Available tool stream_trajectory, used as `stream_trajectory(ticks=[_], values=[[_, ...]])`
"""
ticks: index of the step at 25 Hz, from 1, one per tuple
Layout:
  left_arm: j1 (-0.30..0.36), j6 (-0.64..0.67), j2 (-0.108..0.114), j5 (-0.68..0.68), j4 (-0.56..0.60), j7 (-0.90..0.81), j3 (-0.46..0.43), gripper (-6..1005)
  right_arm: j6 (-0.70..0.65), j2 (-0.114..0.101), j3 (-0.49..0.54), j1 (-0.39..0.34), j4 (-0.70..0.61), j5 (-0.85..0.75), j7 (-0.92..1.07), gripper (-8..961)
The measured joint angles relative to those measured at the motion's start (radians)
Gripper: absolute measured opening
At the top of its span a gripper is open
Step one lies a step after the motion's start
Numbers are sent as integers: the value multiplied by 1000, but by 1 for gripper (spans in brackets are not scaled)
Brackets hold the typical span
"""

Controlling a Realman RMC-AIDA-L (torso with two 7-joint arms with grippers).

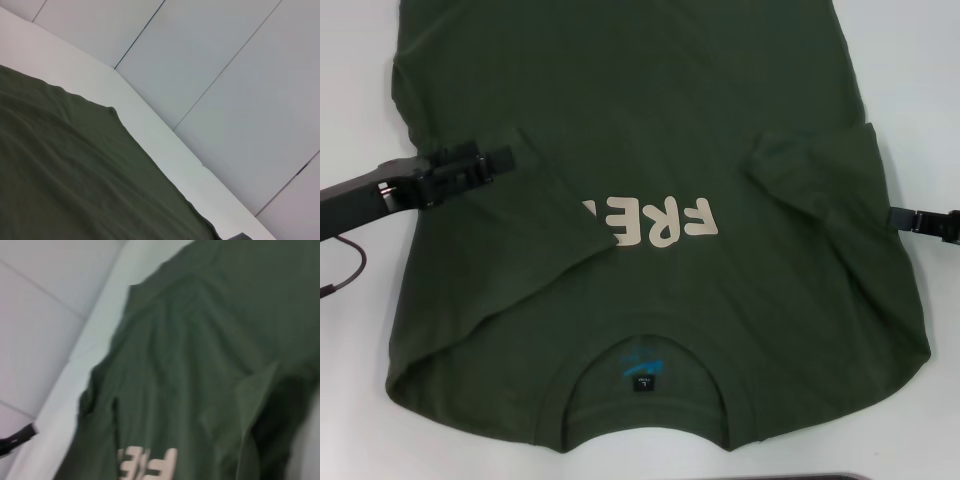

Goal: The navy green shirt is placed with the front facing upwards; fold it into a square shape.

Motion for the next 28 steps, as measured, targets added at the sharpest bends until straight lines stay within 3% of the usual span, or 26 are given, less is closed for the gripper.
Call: stream_trajectory(ticks=[7, 17, 28], values=[[-3, 0, 0, 0, 0, 0, 0, 886, -63, 3, -12, 35, 1, 0, -10, 22], [-4, 0, 0, 0, 0, 0, 0, 886, -68, 33, -114, 87, 7, -8, -3, 48], [-5, -1, 0, 0, 0, 0, 0, 885, -65, 28, -158, 87, 8, -11, 7, 77]])
